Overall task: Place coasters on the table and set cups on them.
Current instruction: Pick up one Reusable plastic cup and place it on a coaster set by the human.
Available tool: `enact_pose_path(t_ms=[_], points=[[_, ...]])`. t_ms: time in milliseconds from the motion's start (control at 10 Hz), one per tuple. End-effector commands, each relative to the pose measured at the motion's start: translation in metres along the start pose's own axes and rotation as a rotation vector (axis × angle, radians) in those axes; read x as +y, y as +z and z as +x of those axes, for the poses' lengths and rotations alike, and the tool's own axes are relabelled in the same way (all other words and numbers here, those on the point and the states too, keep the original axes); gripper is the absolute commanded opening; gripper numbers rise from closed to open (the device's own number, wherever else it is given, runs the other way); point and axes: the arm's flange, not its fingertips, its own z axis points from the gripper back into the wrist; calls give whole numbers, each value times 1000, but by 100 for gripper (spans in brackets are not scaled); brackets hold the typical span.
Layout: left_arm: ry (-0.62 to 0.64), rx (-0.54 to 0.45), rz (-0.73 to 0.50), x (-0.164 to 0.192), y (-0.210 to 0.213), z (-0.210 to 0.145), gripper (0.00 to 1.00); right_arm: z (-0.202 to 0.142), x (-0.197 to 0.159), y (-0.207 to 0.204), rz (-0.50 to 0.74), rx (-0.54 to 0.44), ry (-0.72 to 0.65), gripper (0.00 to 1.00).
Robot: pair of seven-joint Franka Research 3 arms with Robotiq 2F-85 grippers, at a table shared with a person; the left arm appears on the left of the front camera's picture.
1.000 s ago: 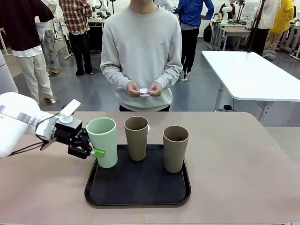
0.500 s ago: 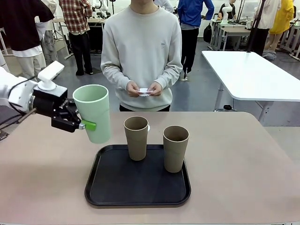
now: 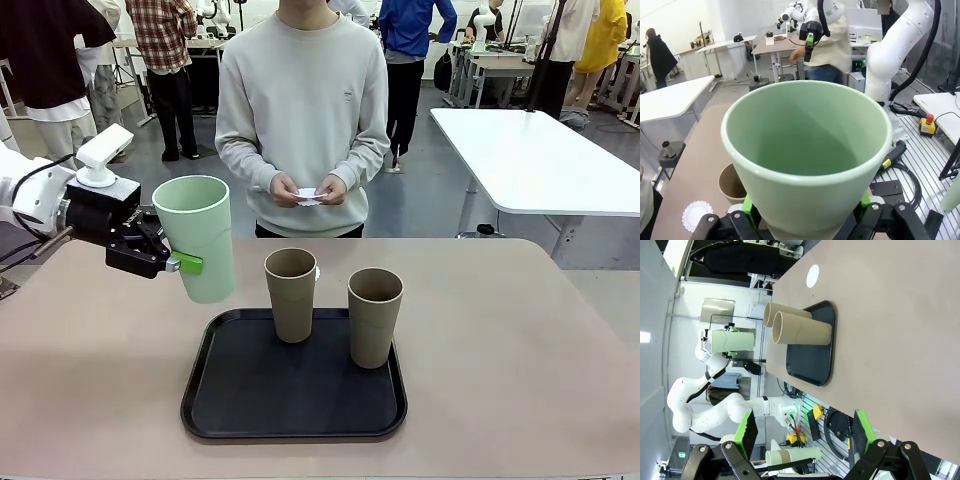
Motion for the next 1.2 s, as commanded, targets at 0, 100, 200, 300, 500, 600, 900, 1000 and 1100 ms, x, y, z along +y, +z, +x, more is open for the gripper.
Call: enact_pose_path(t_ms=[0, 100, 200, 300, 500, 600, 900, 1000, 1100], points=[[37, -5, 21, 13, 2, 14, 86, 2, -1, 0, 6, -14, 3, 100], [49, 8, 26, 19, 7, 31, 86, 2, -1, 0, 6, -14, 3, 100], [50, 21, 31, 21, 9, 48, 86, 2, -1, 0, 6, -14, 3, 100], [42, 25, 49, 21, 10, 64, 86, 2, -1, 0, 6, -14, 3, 100], [42, 33, 78, 34, 7, 80, 86, 2, -1, 0, 6, -14, 3, 100], [75, 37, 87, 47, 3, 79, 86, 2, -1, 0, 6, -14, 3, 100], [65, -19, 93, 103, -15, 72, 86, 2, -1, 0, 6, -14, 3, 100], [50, -33, 111, 124, -19, 68, 86, 2, -1, 0, 6, -14, 3, 100], [37, -45, 115, 146, -25, 61, 86, 2, -1, 0, 6, -14, 3, 100]])
